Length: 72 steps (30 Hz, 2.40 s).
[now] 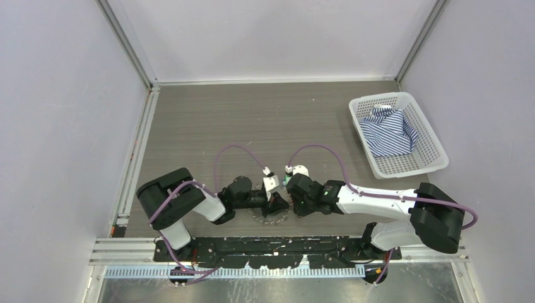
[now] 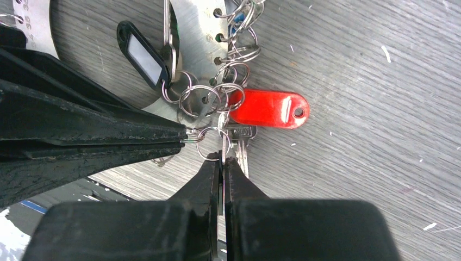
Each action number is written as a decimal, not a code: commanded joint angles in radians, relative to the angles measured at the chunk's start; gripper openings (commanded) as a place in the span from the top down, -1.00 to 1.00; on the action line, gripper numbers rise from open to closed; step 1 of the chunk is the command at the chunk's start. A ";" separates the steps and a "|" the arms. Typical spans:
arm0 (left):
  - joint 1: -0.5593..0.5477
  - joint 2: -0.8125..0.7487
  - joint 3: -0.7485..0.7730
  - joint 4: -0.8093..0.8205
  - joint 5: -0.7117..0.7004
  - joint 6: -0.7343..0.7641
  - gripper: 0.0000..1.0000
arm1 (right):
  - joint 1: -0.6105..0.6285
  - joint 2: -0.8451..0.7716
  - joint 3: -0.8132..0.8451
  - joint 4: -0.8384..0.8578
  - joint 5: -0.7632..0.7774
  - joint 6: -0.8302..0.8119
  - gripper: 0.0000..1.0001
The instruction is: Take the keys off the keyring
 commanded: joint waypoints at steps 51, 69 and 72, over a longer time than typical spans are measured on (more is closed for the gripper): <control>0.032 -0.034 0.059 0.044 0.037 0.202 0.54 | -0.015 -0.086 0.088 0.062 0.120 -0.136 0.98; 0.043 -0.016 0.099 -0.045 0.038 0.211 0.57 | -0.015 -0.115 0.071 0.060 0.118 -0.130 0.98; 0.046 -0.015 0.095 -0.038 0.033 0.208 0.55 | -0.015 -0.119 0.067 0.056 0.120 -0.129 0.98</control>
